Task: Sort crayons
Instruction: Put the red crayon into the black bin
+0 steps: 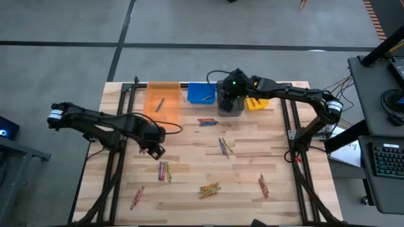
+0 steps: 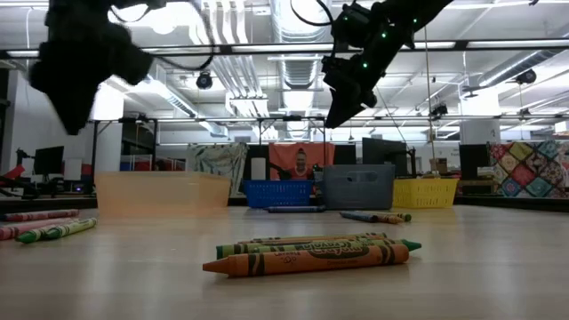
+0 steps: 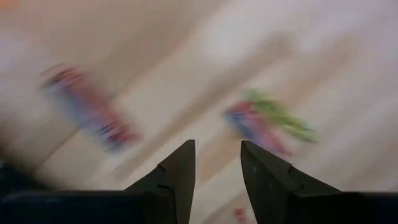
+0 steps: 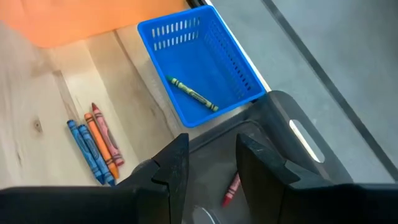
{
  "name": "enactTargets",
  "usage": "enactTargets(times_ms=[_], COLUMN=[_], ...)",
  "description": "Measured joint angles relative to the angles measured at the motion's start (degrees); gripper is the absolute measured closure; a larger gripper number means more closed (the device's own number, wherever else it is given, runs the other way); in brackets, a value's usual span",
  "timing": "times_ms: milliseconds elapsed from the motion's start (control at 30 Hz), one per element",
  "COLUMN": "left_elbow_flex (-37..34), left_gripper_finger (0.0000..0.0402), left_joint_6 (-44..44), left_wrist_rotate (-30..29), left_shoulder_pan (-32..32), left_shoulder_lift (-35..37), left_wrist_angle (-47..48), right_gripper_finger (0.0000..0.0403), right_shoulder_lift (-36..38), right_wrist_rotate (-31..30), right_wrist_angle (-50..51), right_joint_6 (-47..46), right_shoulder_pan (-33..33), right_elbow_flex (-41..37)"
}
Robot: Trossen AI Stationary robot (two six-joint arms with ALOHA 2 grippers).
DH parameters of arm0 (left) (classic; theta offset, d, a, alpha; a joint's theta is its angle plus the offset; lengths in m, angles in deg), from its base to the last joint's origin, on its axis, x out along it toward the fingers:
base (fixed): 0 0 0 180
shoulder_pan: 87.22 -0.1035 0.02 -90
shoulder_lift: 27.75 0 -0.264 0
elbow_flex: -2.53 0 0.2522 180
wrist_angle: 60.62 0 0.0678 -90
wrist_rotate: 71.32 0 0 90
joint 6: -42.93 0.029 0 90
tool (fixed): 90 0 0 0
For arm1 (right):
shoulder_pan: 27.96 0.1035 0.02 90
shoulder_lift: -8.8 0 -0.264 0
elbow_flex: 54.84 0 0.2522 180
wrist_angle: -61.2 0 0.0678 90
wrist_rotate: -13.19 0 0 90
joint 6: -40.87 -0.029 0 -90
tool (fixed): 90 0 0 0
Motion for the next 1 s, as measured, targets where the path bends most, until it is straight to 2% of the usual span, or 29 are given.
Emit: enactTargets(times_ms=[100,200,300,400,500,767,1000], left_elbow_flex=[0.0,0.0,-0.2,-0.3,-0.3,-0.3,-0.3], left_gripper_finger=[0.0298,0.0304,0.0313,0.0316,0.031,0.0252,0.0216], left_joint_6=[7.6,11.3,6.4,-1.2,-5.0,-9.3,-11.4], left_wrist_rotate=[2.6,6.9,10.1,9.4,8.1,3.5,5.2], left_shoulder_pan=[-0.1,-0.1,1.1,2.7,4.1,7.2,12.4], left_shoulder_lift=[-0.7,-2.6,-5.2,-7.9,-10.8,-14.2,-13.8], left_wrist_angle=[-9.6,-11.9,-9.3,-9.7,-11.6,-11.7,-10.9], right_gripper_finger=[0.028,0.028,0.028,0.028,0.028,0.028,0.028], right_shoulder_lift=[1.1,3.0,5.0,7.0,8.5,13.8,19.3], right_wrist_rotate=[0.1,1.4,4.6,7.0,7.5,7.5,7.4], right_wrist_angle=[1.5,3.5,4.2,4.3,4.3,4.3,3.5], right_joint_6=[-0.6,-0.8,-2.0,-2.6,-2.8,-6.7,-11.0], right_shoulder_pan=[0.0,0.1,0.1,0.2,0.2,0.6,1.0], right_elbow_flex=[0.0,0.0,-0.3,-1.3,-2.6,-8.9,-15.3])
